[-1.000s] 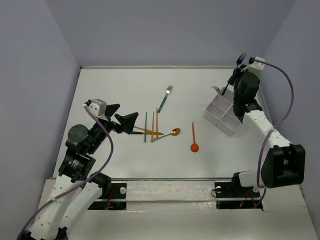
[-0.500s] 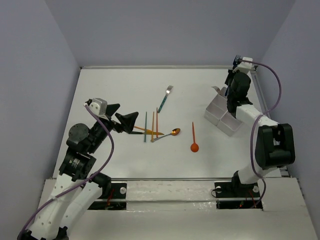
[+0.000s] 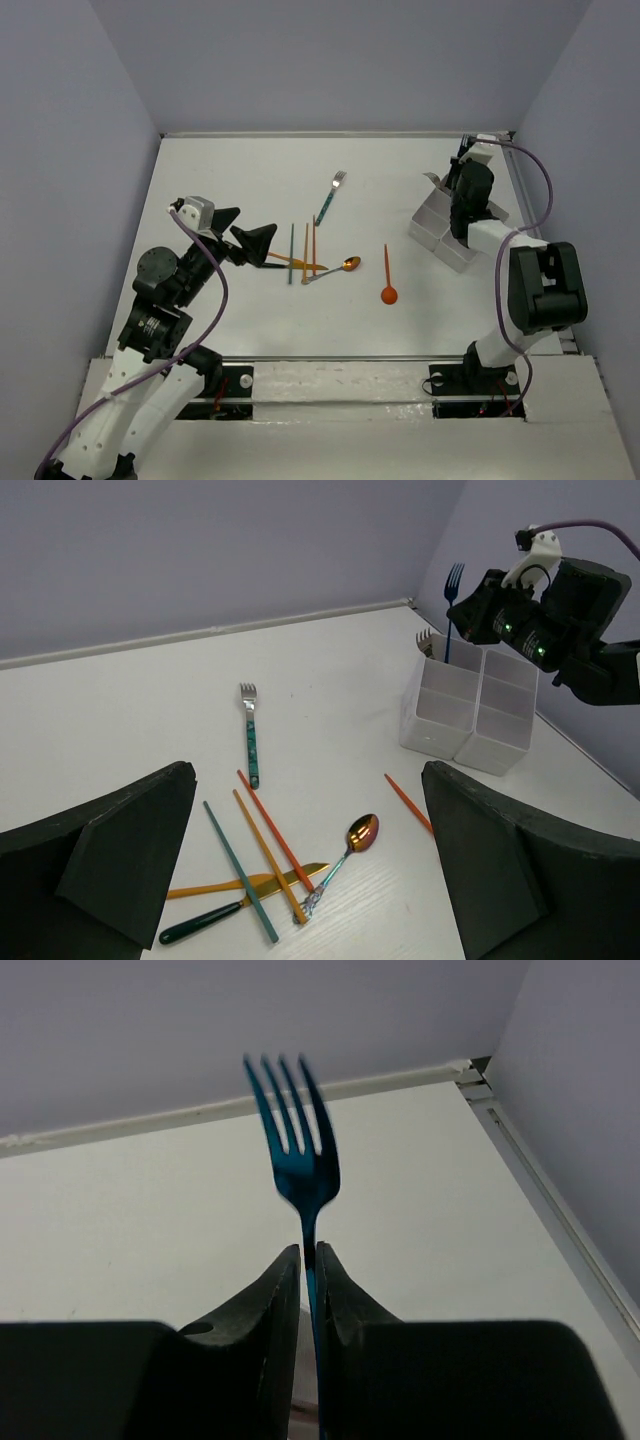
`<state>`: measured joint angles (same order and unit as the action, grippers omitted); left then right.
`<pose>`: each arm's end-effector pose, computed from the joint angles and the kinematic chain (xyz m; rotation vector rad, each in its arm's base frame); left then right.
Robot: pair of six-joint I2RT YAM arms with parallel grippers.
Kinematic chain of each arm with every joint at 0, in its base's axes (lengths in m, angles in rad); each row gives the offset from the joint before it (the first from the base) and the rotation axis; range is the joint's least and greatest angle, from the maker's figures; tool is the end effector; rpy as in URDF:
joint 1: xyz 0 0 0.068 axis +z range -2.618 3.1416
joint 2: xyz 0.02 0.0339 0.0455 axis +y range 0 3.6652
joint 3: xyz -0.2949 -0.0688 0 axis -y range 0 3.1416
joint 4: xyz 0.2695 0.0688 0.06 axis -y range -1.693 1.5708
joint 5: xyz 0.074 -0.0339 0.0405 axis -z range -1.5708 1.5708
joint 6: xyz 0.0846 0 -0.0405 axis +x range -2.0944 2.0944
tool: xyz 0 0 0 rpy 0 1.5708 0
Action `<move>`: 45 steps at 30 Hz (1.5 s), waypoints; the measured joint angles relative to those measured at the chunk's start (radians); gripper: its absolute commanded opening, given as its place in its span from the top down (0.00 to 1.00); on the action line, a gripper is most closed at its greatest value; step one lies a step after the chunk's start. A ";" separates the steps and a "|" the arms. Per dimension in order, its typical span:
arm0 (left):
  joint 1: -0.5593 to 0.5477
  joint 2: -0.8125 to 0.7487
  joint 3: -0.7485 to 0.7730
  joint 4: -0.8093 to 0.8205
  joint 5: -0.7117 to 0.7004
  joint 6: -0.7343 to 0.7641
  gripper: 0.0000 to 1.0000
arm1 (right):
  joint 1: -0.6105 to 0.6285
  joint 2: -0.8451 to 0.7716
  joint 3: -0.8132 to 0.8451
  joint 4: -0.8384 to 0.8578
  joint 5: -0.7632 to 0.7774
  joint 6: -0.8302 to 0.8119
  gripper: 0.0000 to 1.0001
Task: Sort the eating utensils into containers
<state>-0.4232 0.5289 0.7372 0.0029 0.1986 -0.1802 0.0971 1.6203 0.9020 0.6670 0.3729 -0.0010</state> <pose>0.1482 -0.0851 0.4096 0.3367 1.3517 -0.6397 0.4305 0.0110 0.2680 0.2077 1.6100 -0.2282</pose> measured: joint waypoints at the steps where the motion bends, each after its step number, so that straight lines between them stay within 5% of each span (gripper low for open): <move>1: 0.000 0.000 0.000 0.000 0.000 0.000 0.01 | 0.000 -0.006 -0.014 -0.003 -0.006 0.005 0.72; 8: 0.000 -0.004 0.000 0.000 0.000 0.000 0.01 | 0.000 -0.072 -0.022 -0.009 -0.045 0.035 0.43; 16: 0.000 -0.011 0.000 0.000 0.000 0.000 0.01 | 0.035 -0.187 0.016 -0.146 -0.097 0.074 0.42; 22: 0.000 -0.019 0.000 0.000 0.000 0.000 0.01 | 0.294 -0.158 0.232 -0.385 -0.125 0.139 0.40; 28: 0.000 -0.026 0.000 0.003 0.011 -0.001 0.01 | 0.487 0.069 0.428 -0.517 -0.130 0.284 0.38; 36: 0.000 -0.048 -0.003 0.006 0.014 -0.001 0.01 | 0.513 0.478 0.766 -0.785 -0.036 0.456 0.38; 45: -0.010 -0.056 -0.003 0.013 0.019 -0.005 0.01 | 0.513 0.710 1.027 -0.974 0.003 0.548 0.33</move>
<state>-0.4332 0.4728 0.7345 0.0158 0.2173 -0.1856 0.6106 2.3306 1.9285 -0.3069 0.3759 0.5472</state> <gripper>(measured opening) 0.988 0.668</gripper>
